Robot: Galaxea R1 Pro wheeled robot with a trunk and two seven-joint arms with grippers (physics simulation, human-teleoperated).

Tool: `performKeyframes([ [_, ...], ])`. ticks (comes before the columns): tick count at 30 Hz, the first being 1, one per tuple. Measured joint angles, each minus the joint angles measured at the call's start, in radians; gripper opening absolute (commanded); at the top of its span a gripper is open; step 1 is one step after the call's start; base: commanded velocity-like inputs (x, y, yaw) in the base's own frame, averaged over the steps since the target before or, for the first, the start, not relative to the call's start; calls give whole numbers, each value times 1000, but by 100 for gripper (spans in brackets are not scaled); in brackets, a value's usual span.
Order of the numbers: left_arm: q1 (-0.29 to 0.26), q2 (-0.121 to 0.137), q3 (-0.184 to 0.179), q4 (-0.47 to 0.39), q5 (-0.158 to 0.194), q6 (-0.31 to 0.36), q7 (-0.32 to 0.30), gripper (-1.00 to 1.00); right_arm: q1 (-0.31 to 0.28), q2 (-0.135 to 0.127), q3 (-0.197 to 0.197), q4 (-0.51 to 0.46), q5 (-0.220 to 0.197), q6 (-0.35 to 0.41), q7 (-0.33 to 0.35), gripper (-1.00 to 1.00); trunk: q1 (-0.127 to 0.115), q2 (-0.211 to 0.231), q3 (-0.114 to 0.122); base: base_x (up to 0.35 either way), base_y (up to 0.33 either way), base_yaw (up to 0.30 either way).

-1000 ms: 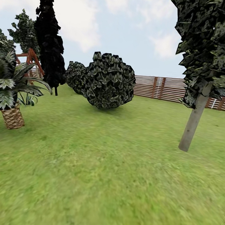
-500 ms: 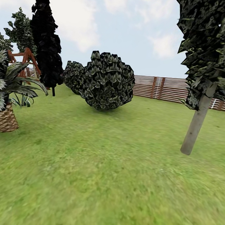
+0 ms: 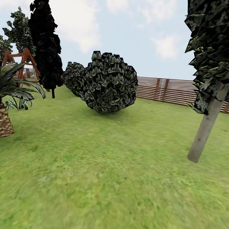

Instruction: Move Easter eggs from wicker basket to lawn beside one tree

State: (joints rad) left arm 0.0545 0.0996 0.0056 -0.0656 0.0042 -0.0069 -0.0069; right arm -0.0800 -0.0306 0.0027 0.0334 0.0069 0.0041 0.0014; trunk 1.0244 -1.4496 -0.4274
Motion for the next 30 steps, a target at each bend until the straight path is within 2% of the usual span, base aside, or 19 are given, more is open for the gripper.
performKeyframes([
  [10, 0, 0, 0, 0, 0, 0, 0, 100, 0, 0, 0, 0, 0, -1, 0, 100, 0, 0, 0, 335, 0, -9],
  [20, 0, 0, 0, 0, 0, 0, 0, 100, 0, -1, -1, 0, -2, -1, 0, 100, 0, 0, 0, 335, 0, -233],
  [30, 0, 0, 0, 0, 0, 0, 0, 100, 0, 0, 0, 0, 0, -1, 0, 100, 0, 0, 0, 335, 0, -33],
])
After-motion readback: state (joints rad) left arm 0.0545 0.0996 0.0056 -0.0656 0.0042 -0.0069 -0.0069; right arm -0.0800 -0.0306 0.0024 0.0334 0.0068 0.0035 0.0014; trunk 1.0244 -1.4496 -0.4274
